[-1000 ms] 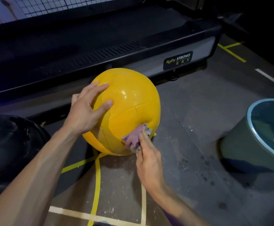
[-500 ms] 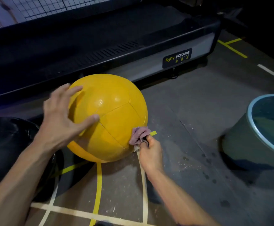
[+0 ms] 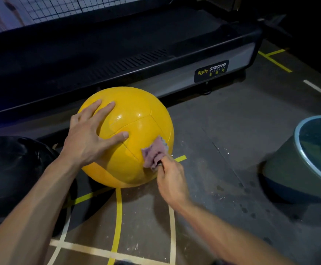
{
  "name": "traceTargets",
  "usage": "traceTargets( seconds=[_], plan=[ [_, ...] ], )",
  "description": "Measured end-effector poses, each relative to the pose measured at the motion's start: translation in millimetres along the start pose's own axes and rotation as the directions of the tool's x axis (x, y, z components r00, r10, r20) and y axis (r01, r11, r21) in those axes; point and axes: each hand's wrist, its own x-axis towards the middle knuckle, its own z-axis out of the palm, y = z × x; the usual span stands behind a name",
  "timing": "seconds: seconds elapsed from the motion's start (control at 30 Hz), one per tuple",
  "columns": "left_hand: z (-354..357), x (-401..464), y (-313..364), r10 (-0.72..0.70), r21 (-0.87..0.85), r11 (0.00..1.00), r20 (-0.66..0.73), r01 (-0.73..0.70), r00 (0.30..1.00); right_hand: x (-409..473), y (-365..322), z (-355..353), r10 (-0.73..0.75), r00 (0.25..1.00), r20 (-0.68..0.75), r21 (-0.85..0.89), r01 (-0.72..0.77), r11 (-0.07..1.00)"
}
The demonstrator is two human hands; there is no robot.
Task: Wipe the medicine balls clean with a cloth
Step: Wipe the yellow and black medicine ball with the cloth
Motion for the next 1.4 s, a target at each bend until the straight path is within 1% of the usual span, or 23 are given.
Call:
traceTargets(
  seconds=[0.07, 0.1, 0.17, 0.23, 0.3, 0.37, 0.47, 0.5, 0.53, 0.57, 0.6, 0.67, 0.7, 0.73, 0.8, 0.87, 0.97, 1.07, 1.13, 1.2, 1.23, 1.33, 1.4],
  plan=[
    [0.8, 0.8, -0.8, 0.011, -0.008, 1.000, 0.001, -0.011, 1.000, 7.1, 8.7, -7.0, 0.040, 0.999, 0.023, -0.073, -0.039, 0.997],
    [0.9, 1.3, -1.5, 0.012, -0.008, 1.000, -0.006, -0.012, 1.000, 11.6, 12.1, -9.2, 0.102, 0.993, 0.054, -0.114, -0.095, 0.989],
    [2.4, 0.0, -1.1, 0.007, -0.011, 1.000, -0.014, -0.007, 1.000, 24.2, 20.8, -9.2, 0.253, 0.960, 0.117, -0.225, -0.223, 0.949],
    [4.0, -0.5, -0.3, 0.014, -0.029, 0.999, -0.017, -0.014, 1.000, 42.0, 26.2, -6.9, 0.437, 0.898, 0.057, -0.242, -0.412, 0.878],
    [5.3, -2.2, -0.5, 0.011, -0.034, 0.999, -0.027, -0.012, 1.000, 52.3, 33.0, -0.6, 0.574, 0.819, -0.021, -0.136, -0.571, 0.810],
    [7.9, -3.0, -2.3, 0.010, -0.037, 0.999, -0.028, -0.011, 1.000, 52.7, 46.3, 5.9, 0.656, 0.754, -0.045, -0.009, -0.656, 0.754],
    [7.8, -2.7, -6.3, 0.006, -0.030, 1.000, -0.031, -0.007, 1.000, 40.0, 61.9, 18.1, 0.770, 0.635, 0.063, 0.244, -0.758, 0.605],
    [7.4, -2.2, -7.1, 0.005, -0.033, 0.999, -0.028, -0.006, 1.000, 34.1, 61.5, 21.1, 0.785, 0.615, 0.078, 0.267, -0.771, 0.578],
    [6.9, -1.8, -7.4, 0.004, -0.035, 0.999, -0.029, -0.005, 1.000, 30.4, 57.8, 23.0, 0.784, 0.614, 0.085, 0.272, -0.772, 0.575],
    [6.4, -1.7, -7.6, 0.001, -0.034, 0.999, -0.030, -0.002, 1.000, 27.1, 52.1, 24.6, 0.769, 0.633, 0.087, 0.264, -0.759, 0.595],
    [5.9, -1.5, -7.8, 0.000, -0.034, 0.999, -0.030, -0.001, 1.000, 24.0, 46.7, 24.4, 0.739, 0.671, 0.063, 0.242, -0.728, 0.641],
    [3.9, 0.8, -8.6, -0.001, -0.035, 0.999, -0.026, 0.000, 1.000, 18.2, 36.5, 23.7, 0.632, 0.775, 0.002, 0.136, -0.626, 0.768],
    [2.7, 1.8, -8.8, -0.005, -0.031, 1.000, -0.025, 0.005, 1.000, 15.8, 32.9, 24.6, 0.588, 0.809, -0.014, 0.070, -0.586, 0.808],
    [3.0, 2.1, -7.6, -0.006, -0.024, 1.000, -0.022, 0.005, 1.000, 14.7, 34.0, 25.1, 0.576, 0.816, -0.034, 0.030, -0.576, 0.817],
    [6.7, 1.1, -3.1, 0.003, -0.006, 1.000, -0.023, -0.003, 1.000, 16.3, 39.8, 27.3, 0.633, 0.772, -0.056, 0.048, -0.632, 0.774],
    [11.6, -0.4, 2.3, 0.010, 0.019, 1.000, -0.039, -0.010, 0.999, 15.7, 42.0, 31.3, 0.730, 0.684, -0.011, 0.184, -0.716, 0.673],
    [15.0, 0.2, 9.5, 0.013, 0.055, 0.998, -0.062, -0.010, 0.998, 9.2, 41.4, 42.9, 0.792, 0.601, 0.110, 0.357, -0.767, 0.532],
    [15.9, 0.5, 15.2, 0.015, 0.097, 0.995, -0.071, -0.008, 0.997, 2.3, 21.4, 45.5, 0.821, 0.505, 0.267, 0.463, -0.814, 0.350],
    [17.0, -0.5, 18.9, 0.017, 0.112, 0.994, -0.070, -0.009, 0.997, 4.9, 8.8, 39.1, 0.804, 0.484, 0.345, 0.518, -0.813, 0.267],
    [18.7, -2.4, 21.2, 0.018, 0.126, 0.992, -0.066, -0.010, 0.998, 8.8, 1.9, 29.4, 0.771, 0.506, 0.387, 0.535, -0.804, 0.259],
    [20.3, -4.5, 22.2, 0.021, 0.135, 0.991, -0.067, -0.012, 0.998, 9.6, 1.5, 26.3, 0.774, 0.502, 0.386, 0.526, -0.809, 0.263],
    [27.1, -13.0, 25.2, 0.044, 0.164, 0.986, -0.080, -0.030, 0.996, 4.9, 0.4, 25.1, 0.829, 0.433, 0.355, 0.444, -0.858, 0.258],
    [29.2, -15.1, 27.2, 0.054, 0.171, 0.985, -0.092, -0.037, 0.994, 3.7, -3.1, 24.1, 0.833, 0.401, 0.382, 0.419, -0.878, 0.230]
  ],
)
